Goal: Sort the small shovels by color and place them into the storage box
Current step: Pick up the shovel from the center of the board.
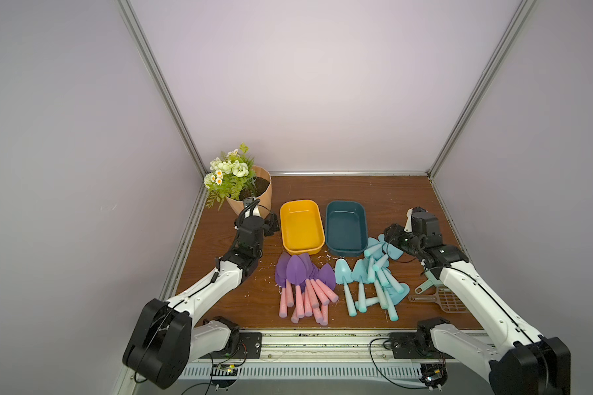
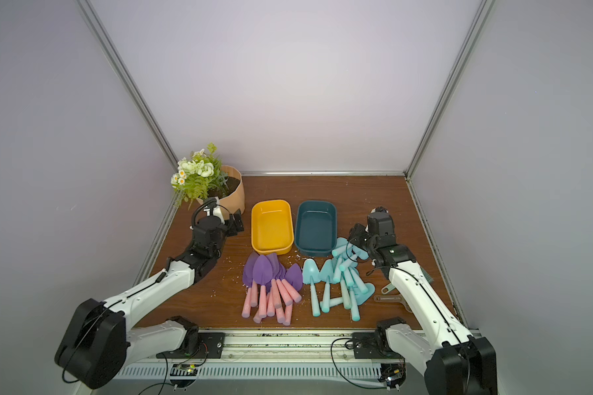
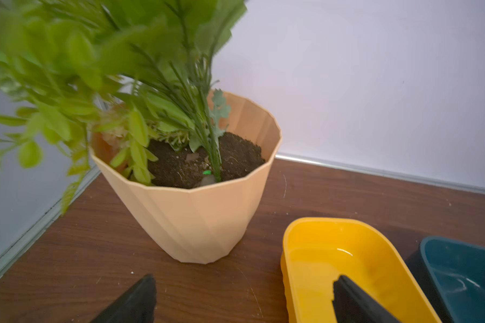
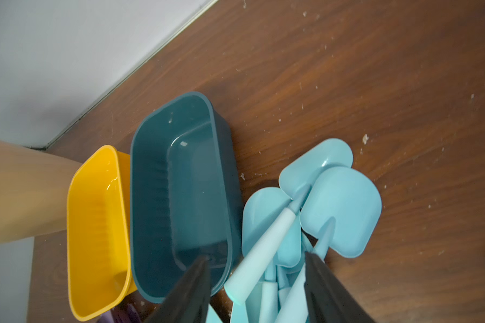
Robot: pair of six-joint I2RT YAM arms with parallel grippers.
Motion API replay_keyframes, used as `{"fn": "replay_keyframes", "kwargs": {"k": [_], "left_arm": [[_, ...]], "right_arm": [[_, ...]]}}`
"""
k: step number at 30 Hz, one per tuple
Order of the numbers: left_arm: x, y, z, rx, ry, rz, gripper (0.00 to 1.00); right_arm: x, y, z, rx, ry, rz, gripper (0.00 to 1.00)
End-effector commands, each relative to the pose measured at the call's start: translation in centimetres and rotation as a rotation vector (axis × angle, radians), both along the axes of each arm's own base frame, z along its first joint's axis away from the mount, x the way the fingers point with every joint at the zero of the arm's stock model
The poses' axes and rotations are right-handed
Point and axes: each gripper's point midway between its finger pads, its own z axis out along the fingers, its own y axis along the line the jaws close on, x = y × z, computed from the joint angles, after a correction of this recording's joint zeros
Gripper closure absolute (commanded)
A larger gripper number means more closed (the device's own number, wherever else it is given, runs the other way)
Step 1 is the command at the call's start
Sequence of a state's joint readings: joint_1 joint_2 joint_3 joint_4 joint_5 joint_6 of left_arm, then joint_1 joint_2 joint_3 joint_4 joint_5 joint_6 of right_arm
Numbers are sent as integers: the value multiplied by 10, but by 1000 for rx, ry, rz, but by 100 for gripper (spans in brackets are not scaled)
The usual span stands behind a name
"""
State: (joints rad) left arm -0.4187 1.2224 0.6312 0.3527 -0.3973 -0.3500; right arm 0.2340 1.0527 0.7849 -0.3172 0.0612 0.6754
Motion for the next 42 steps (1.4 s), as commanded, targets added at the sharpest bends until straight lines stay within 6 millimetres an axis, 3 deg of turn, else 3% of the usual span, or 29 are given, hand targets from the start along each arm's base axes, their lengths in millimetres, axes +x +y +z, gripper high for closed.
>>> {"fn": "replay_keyframes", "kwargs": {"k": [1,7,14,21,28,42], "left_arm": [[2,-31,1,24,32,-69,1],[3,-63,8,62,21,-122,0],[8,-74,-9,71,124,-139,0],[4,-71,-9,65,118,-134,1],[4,-66,-5,83,102,-109,0],[5,-66,-9,93,135,-107,0]], "right_arm": [[-6,12,-2,152,76,-45,43],[-4,37,-17,372,154,-71,49],[-5,40,-32,459,234,-153,49],[-12,8,-32,237,281,-230,48],[-20,16,-51,168,390,-121,47],[-48,14,-84,182,484,-137,48]]}}
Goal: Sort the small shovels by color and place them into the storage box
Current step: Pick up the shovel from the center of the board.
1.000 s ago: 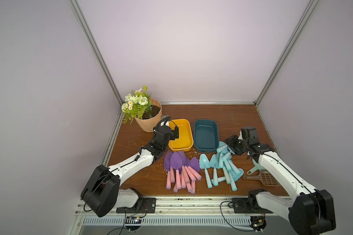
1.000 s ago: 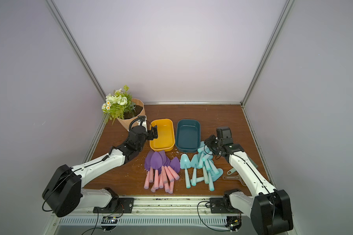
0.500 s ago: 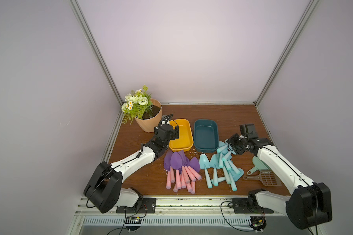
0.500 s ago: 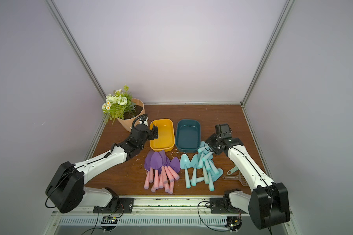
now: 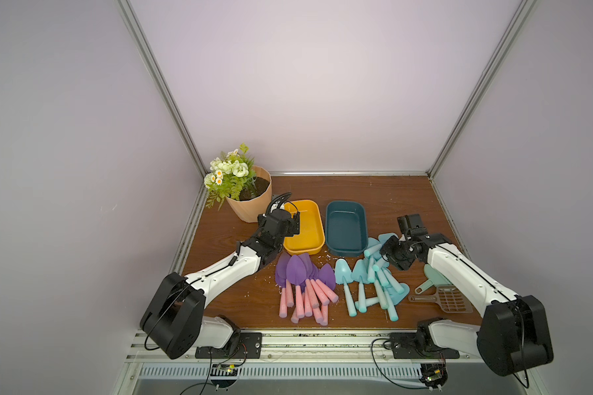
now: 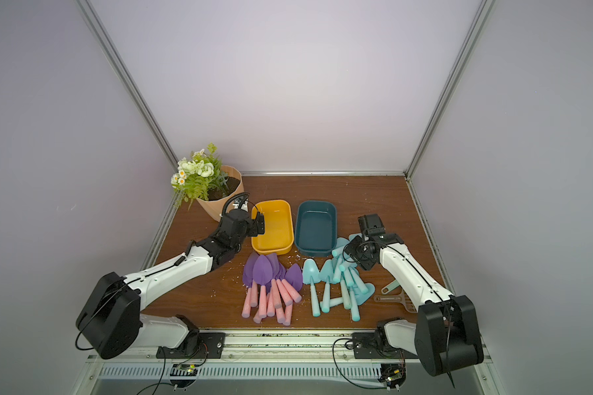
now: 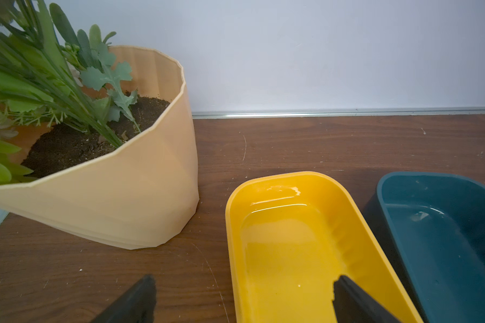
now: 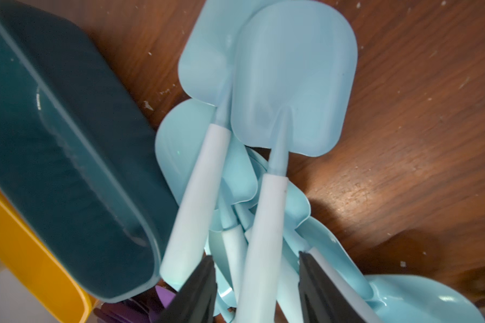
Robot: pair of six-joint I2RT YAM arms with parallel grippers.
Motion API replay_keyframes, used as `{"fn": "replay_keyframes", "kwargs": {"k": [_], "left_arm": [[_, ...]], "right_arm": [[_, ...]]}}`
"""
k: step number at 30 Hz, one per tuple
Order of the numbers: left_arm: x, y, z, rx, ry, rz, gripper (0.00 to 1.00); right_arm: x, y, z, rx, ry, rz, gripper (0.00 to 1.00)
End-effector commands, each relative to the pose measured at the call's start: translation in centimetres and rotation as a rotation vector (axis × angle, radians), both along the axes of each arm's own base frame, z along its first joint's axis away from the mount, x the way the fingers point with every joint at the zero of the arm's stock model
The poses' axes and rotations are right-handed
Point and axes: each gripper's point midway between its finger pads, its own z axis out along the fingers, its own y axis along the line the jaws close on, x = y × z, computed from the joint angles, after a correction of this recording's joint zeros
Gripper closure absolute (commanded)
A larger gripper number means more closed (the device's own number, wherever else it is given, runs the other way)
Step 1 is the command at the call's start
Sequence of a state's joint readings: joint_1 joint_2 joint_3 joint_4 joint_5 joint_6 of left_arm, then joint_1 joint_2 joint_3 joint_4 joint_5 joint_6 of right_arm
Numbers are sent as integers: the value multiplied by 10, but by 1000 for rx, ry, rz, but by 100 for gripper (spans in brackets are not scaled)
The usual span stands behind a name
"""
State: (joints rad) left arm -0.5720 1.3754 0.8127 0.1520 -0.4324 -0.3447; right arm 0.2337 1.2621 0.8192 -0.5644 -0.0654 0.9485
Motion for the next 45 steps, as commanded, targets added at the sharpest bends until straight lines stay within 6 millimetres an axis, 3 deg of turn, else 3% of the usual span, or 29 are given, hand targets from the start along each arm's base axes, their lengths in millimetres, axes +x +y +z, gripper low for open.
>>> {"fn": "replay_keyframes", "kwargs": {"k": [1,14,28,31,35,39,45], "left_arm": [[0,-1,9,-8,-10,15,0],[-2,1,8,-6,-2,15,0],[-5,-3,9,-20,-18,-21,1],[-5,-3,10,-25,-24,-17,0],[-5,-2,10,-34,-24,-11,0],[-5,-5,11,-49,-19,-16,0],[-1,-8,7,-42,22,-6,1]], "right_arm": [[-9,2,-2,24,17,-3,49],[4,7,-13,35,7,0,53],[-3,13,-36,51,36,12,62],[-6,12,-39,40,41,12,68],[-11,8,-41,23,47,10,85],[-11,-4,-31,-47,31,-4,93],[-5,-29,9,-226,-17,-9,98]]}}
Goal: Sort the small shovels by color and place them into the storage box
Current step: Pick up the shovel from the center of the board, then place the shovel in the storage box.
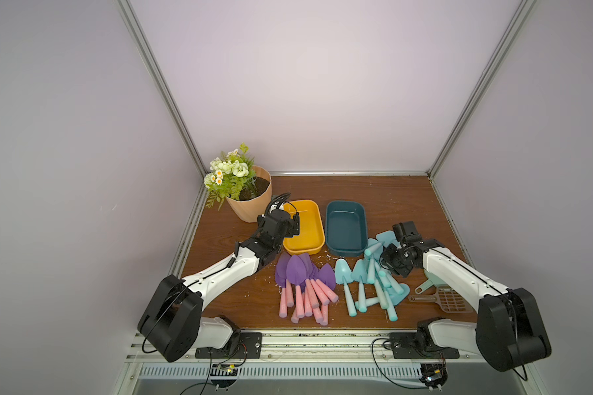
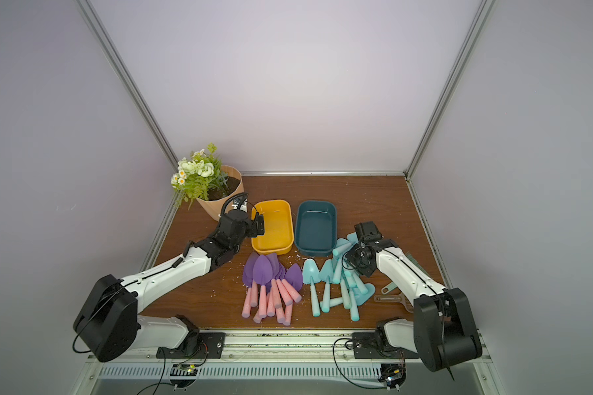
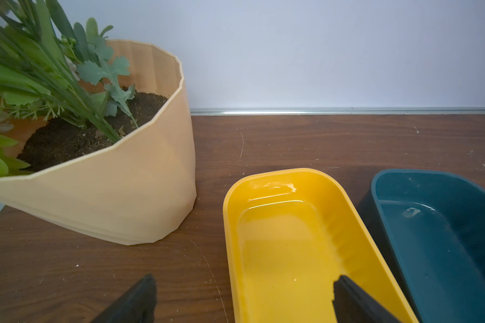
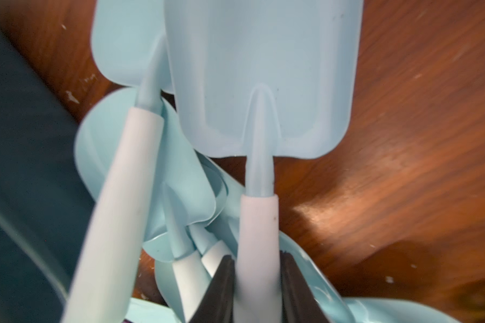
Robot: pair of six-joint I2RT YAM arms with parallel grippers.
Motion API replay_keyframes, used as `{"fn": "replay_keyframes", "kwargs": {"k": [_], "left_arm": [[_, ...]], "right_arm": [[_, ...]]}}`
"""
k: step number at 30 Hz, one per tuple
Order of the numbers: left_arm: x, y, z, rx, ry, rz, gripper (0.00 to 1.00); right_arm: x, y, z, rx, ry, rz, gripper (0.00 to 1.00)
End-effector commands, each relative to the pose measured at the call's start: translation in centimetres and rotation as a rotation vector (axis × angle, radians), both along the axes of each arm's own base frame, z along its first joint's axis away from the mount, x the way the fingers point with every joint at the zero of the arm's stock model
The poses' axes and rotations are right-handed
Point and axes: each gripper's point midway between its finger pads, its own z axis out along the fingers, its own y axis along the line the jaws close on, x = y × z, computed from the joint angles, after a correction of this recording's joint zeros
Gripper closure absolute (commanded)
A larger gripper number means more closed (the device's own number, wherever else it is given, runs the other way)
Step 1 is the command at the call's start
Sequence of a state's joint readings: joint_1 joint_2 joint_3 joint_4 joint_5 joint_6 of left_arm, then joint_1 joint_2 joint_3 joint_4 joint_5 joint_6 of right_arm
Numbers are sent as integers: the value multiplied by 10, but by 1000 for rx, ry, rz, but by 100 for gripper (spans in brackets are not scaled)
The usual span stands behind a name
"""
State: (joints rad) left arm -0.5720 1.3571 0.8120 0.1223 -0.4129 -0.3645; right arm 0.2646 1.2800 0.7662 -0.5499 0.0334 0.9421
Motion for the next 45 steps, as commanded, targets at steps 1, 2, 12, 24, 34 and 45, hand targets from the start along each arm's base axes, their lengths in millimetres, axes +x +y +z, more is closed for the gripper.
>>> {"fn": "replay_keyframes", "kwargs": {"k": [1,2,12,24,34,45], "left_arm": [[4,-7,6,-22,17,8,1],[4,-7,4,-20,27,10,0],[0,-16,-5,-34,129,-20,0],[-9,-7,-13,-47,194,-10,1],[-40,0,-27,-50,279,-45,0],[-76,-5,-49,-98,404,-88,0]], "right_arm": [[8,-20,40,-141,-69,5,98],[10,-21,47,-155,-83,10,98],[79,56,126,-217,-235,374,99],[119,151,50,-140,-156,589,100],[138,163,12,-159,-101,606,98],[144,158,27,-202,-123,601,34]]}}
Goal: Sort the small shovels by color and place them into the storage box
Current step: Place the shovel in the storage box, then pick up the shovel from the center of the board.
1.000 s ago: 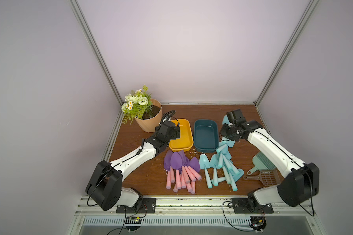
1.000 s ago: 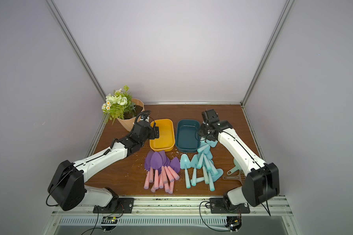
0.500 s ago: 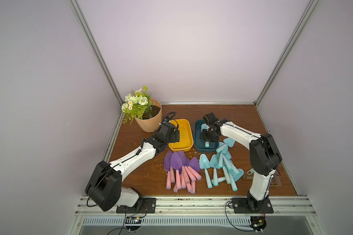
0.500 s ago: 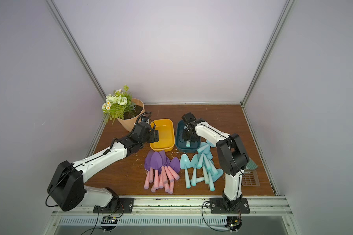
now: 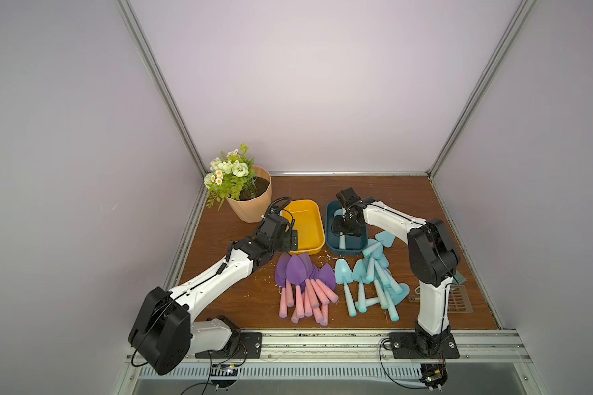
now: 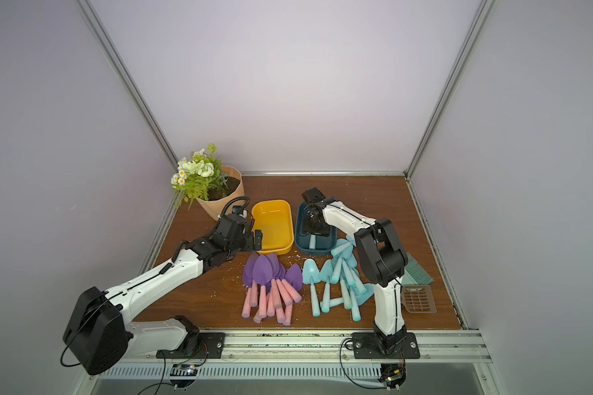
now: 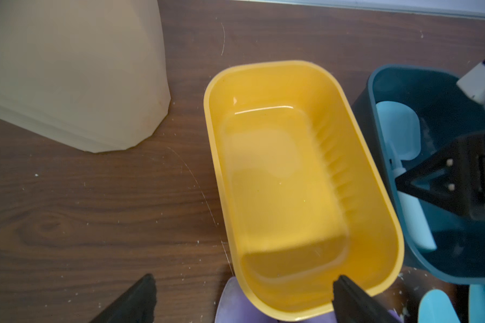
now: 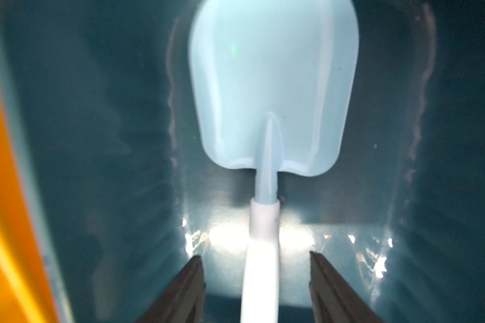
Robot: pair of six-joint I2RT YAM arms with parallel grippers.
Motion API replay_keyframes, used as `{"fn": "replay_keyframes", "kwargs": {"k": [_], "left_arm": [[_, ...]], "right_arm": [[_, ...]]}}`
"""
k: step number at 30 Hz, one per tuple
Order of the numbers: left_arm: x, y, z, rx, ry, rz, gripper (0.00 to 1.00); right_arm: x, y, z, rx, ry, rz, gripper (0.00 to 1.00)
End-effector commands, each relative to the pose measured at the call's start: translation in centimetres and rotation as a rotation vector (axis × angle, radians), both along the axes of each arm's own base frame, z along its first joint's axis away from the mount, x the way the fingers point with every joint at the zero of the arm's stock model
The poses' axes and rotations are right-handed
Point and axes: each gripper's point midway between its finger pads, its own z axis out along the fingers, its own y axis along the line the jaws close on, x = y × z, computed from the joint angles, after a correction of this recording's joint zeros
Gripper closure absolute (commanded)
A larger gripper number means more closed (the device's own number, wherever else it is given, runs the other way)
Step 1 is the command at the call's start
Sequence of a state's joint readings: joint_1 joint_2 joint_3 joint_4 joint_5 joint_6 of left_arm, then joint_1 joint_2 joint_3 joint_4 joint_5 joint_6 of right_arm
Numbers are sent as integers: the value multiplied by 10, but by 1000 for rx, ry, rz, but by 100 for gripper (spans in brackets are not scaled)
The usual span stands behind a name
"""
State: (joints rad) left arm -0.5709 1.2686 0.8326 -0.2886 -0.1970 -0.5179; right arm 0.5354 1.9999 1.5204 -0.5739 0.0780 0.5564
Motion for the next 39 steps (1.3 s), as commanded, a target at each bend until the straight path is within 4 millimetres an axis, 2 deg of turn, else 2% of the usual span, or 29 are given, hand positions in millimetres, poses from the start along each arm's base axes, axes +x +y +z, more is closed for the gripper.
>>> {"fn": "replay_keyframes", "kwargs": {"k": [1,5,7,11,13,17,22,24,26,32,39], "left_arm": [[-21,-6,-7,-29,76,-16,1],[-42,-15,-5,-6,115,-67,0],[-55,-20,-6,4,152,-98,1],[-91,-27,-16,-75,279,-141,2],[-108,-31,-18,-150,336,-146,5],[-136,-47,-17,-244,405,-180,9],[-166,-76,-27,-230,486,-222,9],[-171,-78,-34,-226,516,-199,12],[-170,-71,-37,-237,515,-142,12],[-171,-58,-44,-254,502,-59,23],[-169,-58,-54,-267,510,-30,25]], "right_arm": [[6,-4,37,0,-80,-10,34],[8,-6,68,28,-154,-24,35],[9,-8,86,42,-194,-21,39],[6,-10,112,70,-237,-6,45],[3,-11,115,88,-228,9,47],[-5,-16,109,87,-200,25,51],[-13,-16,105,98,-182,58,53],[-15,-16,106,103,-183,70,56],[-17,-18,108,103,-187,74,58],[-24,-24,113,105,-210,79,63],[-33,-34,116,106,-223,76,65]]}}
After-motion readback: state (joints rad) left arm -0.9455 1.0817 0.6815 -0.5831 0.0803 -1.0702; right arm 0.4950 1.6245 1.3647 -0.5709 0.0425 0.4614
